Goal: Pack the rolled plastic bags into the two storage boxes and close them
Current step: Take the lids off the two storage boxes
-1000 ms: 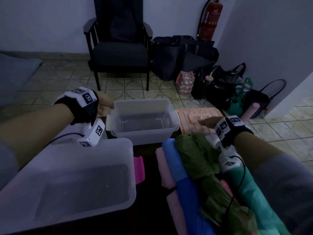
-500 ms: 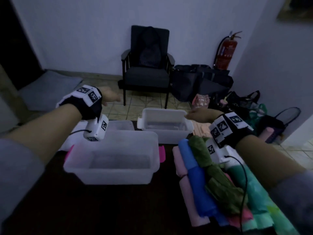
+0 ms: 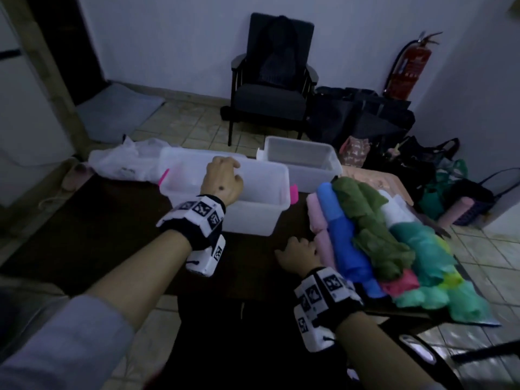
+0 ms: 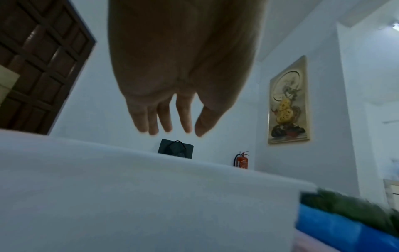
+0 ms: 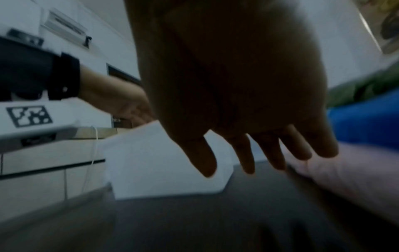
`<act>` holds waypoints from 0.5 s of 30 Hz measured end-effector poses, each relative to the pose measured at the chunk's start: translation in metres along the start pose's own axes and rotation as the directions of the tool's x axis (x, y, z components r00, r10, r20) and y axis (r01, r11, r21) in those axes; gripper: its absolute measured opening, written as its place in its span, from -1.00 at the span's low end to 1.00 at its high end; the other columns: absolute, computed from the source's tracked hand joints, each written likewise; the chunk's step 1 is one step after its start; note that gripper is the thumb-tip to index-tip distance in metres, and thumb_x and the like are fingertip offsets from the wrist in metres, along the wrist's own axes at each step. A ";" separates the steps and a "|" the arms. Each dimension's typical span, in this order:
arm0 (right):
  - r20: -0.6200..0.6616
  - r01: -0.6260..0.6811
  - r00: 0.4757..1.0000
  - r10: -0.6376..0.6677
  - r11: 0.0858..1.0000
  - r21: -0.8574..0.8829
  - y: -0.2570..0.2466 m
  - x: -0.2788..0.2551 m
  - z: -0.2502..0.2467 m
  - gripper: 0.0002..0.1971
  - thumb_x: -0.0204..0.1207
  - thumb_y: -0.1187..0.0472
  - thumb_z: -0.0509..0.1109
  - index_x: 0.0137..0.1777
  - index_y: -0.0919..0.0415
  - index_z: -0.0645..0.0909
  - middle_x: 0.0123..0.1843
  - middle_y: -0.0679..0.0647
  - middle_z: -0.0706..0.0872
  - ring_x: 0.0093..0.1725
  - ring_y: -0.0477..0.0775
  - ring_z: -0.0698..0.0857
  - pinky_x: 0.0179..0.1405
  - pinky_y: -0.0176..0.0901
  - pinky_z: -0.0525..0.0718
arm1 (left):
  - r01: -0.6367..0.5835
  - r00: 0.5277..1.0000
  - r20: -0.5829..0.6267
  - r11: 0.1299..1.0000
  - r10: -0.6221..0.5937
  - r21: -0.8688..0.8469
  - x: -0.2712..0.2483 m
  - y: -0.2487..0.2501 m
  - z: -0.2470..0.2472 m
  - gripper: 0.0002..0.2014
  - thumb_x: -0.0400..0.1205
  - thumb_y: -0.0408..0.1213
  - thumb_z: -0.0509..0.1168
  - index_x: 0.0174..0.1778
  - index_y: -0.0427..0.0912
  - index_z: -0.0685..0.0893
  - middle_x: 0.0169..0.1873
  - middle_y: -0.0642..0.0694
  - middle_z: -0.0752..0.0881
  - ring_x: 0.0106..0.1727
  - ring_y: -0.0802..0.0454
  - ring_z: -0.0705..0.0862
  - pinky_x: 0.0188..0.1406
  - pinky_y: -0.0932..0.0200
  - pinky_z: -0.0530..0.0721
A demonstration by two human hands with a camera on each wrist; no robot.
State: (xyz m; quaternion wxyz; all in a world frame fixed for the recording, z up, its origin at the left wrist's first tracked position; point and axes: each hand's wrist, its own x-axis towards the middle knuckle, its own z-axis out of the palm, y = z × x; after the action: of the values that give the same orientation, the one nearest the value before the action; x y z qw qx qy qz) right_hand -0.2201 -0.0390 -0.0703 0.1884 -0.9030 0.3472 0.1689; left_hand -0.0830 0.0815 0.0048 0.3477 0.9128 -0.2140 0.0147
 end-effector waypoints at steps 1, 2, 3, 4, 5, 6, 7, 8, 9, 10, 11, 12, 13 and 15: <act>-0.015 0.013 1.000 -0.012 1.000 0.029 -0.004 -0.002 0.013 -0.40 0.63 -0.06 0.16 0.56 0.27 0.21 0.61 0.28 0.19 0.61 0.31 0.09 0.57 0.17 0.11 | -0.050 0.994 -0.104 0.998 0.046 -0.043 -0.010 0.001 0.005 -0.69 0.62 -0.41 0.15 0.28 -0.20 0.58 0.37 -0.19 0.47 0.39 -0.12 0.43 0.32 0.09 0.42; -0.032 0.026 0.999 -0.024 0.998 0.055 -0.009 -0.003 0.024 -0.37 0.64 -0.09 0.14 0.59 0.26 0.16 0.64 0.27 0.11 0.64 0.31 0.01 0.58 0.18 0.04 | -0.109 0.976 -0.197 0.991 0.091 -0.081 -0.020 0.002 0.008 -0.70 0.61 -0.45 0.14 0.21 -0.18 0.61 0.32 -0.16 0.51 0.35 -0.07 0.45 0.26 0.14 0.43; -0.061 0.034 0.998 -0.029 0.996 0.076 -0.013 -0.003 0.035 -0.34 0.65 -0.11 0.12 0.62 0.25 0.11 0.67 0.26 0.03 0.65 0.31 -0.07 0.59 0.18 -0.03 | -0.155 0.954 -0.274 0.982 0.121 -0.106 -0.030 0.004 0.011 -0.70 0.60 -0.47 0.13 0.17 -0.17 0.63 0.27 -0.12 0.54 0.30 -0.03 0.47 0.18 0.19 0.44; -0.101 0.037 0.994 -0.028 0.995 0.090 -0.017 -0.002 0.045 -0.33 0.65 -0.13 0.10 0.63 0.23 0.06 0.68 0.26 -0.04 0.66 0.30 -0.13 0.60 0.17 -0.09 | -0.180 0.934 -0.333 0.976 0.129 -0.126 -0.039 0.004 0.015 -0.70 0.59 -0.47 0.13 0.16 -0.15 0.63 0.23 -0.10 0.55 0.25 0.00 0.49 0.06 0.23 0.47; -0.154 0.037 0.988 -0.021 0.994 0.101 -0.019 -0.001 0.054 -0.32 0.65 -0.14 0.08 0.64 0.22 0.02 0.69 0.27 -0.08 0.66 0.30 -0.17 0.60 0.16 -0.12 | -0.179 0.919 -0.377 0.973 0.113 -0.145 -0.047 0.004 0.018 -0.71 0.60 -0.45 0.14 0.17 -0.13 0.62 0.19 -0.09 0.55 0.21 0.03 0.51 -0.05 0.26 0.47; -0.204 0.039 0.979 -0.017 0.994 0.104 -0.021 0.000 0.062 -0.31 0.66 -0.16 0.04 0.65 0.21 0.00 0.69 0.28 -0.11 0.66 0.29 -0.18 0.61 0.16 -0.15 | -0.165 0.905 -0.418 0.972 0.081 -0.168 -0.055 0.003 0.022 -0.71 0.59 -0.43 0.15 0.18 -0.12 0.60 0.17 -0.09 0.54 0.17 0.03 0.53 -0.11 0.27 0.45; -0.241 0.039 0.970 -0.015 0.995 0.094 -0.021 0.000 0.069 -0.31 0.66 -0.17 0.00 0.66 0.21 -0.02 0.69 0.29 -0.12 0.66 0.28 -0.19 0.61 0.16 -0.17 | -0.137 0.891 -0.452 0.969 0.029 -0.208 -0.061 0.001 0.028 -0.71 0.58 -0.41 0.18 0.20 -0.13 0.58 0.16 -0.10 0.53 0.16 0.01 0.54 -0.12 0.29 0.44; -0.272 0.044 0.962 -0.021 0.996 0.078 -0.020 0.001 0.075 -0.31 0.66 -0.17 -0.03 0.66 0.21 -0.03 0.68 0.29 -0.12 0.66 0.28 -0.18 0.61 0.15 -0.19 | -0.106 0.875 -0.483 0.958 -0.038 -0.267 -0.065 -0.001 0.034 -0.70 0.56 -0.40 0.21 0.21 -0.16 0.55 0.17 -0.12 0.52 0.16 -0.03 0.53 -0.07 0.30 0.42; -0.298 0.047 0.954 -0.025 0.997 0.067 -0.020 0.001 0.078 -0.31 0.66 -0.17 -0.04 0.66 0.21 -0.03 0.68 0.30 -0.12 0.67 0.27 -0.17 0.61 0.15 -0.20 | -0.064 0.857 -0.501 0.937 -0.124 -0.342 -0.069 -0.003 0.040 -0.69 0.55 -0.40 0.23 0.23 -0.21 0.52 0.18 -0.15 0.50 0.18 -0.07 0.52 0.00 0.32 0.39; -0.320 0.054 0.947 -0.032 0.997 0.060 -0.020 0.001 0.079 -0.31 0.66 -0.17 -0.03 0.66 0.21 -0.03 0.68 0.30 -0.11 0.67 0.27 -0.16 0.61 0.15 -0.20 | -0.006 0.837 -0.498 0.906 -0.227 -0.424 -0.071 -0.005 0.045 -0.67 0.55 -0.39 0.25 0.25 -0.26 0.49 0.20 -0.19 0.47 0.22 -0.11 0.49 0.08 0.35 0.35; -0.326 0.055 0.945 -0.033 0.997 0.060 -0.019 0.001 0.079 -0.31 0.66 -0.16 -0.02 0.66 0.21 -0.02 0.68 0.31 -0.10 0.67 0.27 -0.16 0.61 0.15 -0.19 | 0.077 0.816 -0.458 0.851 -0.354 -0.520 -0.072 -0.006 0.049 -0.65 0.57 -0.37 0.26 0.28 -0.30 0.46 0.24 -0.23 0.44 0.27 -0.14 0.45 0.16 0.36 0.31; -0.328 0.053 0.944 -0.032 0.997 0.056 -0.019 0.002 0.079 -0.31 0.65 -0.16 -0.01 0.66 0.21 -0.01 0.68 0.31 -0.10 0.67 0.27 -0.16 0.60 0.15 -0.19 | 0.172 0.788 -0.382 0.768 -0.483 -0.617 -0.071 -0.007 0.051 -0.60 0.60 -0.32 0.27 0.34 -0.32 0.41 0.30 -0.26 0.39 0.32 -0.15 0.40 0.26 0.33 0.30; -0.331 0.053 0.943 -0.031 0.997 0.060 -0.018 0.004 0.080 -0.31 0.65 -0.16 0.00 0.66 0.20 -0.01 0.68 0.31 -0.10 0.67 0.27 -0.16 0.60 0.15 -0.19 | 0.272 0.755 -0.267 0.657 -0.599 -0.703 -0.068 -0.008 0.053 -0.54 0.63 -0.22 0.27 0.40 -0.32 0.36 0.36 -0.27 0.34 0.37 -0.16 0.37 0.37 0.21 0.32; -0.340 0.069 0.939 -0.043 0.996 0.065 -0.018 0.007 0.081 -0.31 0.65 -0.17 0.00 0.66 0.19 -0.02 0.68 0.30 -0.10 0.67 0.27 -0.16 0.61 0.16 -0.18 | 0.430 0.667 -0.022 0.409 -0.745 -0.805 -0.062 -0.006 0.053 -0.35 0.61 0.01 0.27 0.51 -0.25 0.24 0.44 -0.27 0.27 0.41 -0.22 0.37 0.43 -0.04 0.39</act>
State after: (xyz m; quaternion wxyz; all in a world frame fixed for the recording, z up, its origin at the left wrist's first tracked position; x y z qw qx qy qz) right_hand -0.2169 0.0066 -0.1400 0.1647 -0.9203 0.3547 -0.0075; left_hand -0.1435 0.0754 -0.0505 0.7027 0.6780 0.2144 -0.0239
